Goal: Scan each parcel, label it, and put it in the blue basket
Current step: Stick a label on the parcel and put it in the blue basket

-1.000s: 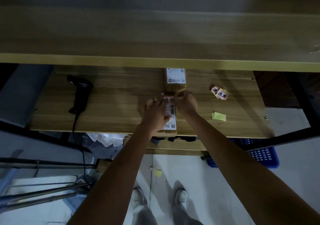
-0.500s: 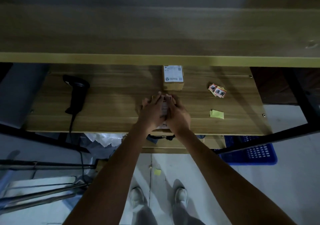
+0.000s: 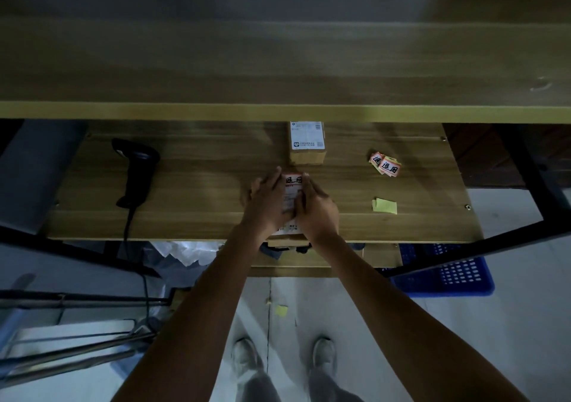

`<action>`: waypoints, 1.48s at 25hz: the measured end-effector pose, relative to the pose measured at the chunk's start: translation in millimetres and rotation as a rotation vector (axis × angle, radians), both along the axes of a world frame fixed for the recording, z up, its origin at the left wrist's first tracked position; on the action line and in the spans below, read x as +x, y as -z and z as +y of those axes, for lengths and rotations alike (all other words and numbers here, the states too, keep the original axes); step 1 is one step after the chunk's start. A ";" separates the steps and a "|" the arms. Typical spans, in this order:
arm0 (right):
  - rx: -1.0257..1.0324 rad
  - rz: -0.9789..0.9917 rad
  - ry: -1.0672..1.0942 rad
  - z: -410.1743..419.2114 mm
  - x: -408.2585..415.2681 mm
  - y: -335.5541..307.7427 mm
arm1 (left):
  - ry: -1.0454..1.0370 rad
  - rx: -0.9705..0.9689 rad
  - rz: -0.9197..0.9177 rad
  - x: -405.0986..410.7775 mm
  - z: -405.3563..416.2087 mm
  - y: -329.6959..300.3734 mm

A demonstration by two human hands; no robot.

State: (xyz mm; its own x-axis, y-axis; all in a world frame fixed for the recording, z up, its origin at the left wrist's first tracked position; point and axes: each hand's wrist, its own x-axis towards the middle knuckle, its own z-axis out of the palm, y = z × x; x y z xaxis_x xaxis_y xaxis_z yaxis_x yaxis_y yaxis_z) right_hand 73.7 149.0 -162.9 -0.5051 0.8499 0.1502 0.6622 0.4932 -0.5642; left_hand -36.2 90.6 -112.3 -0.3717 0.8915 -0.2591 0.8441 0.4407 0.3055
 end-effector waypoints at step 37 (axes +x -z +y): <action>-0.353 0.221 0.219 -0.9 -22.3 5.5 | -0.573 0.353 -0.292 -1.9 9.7 53.3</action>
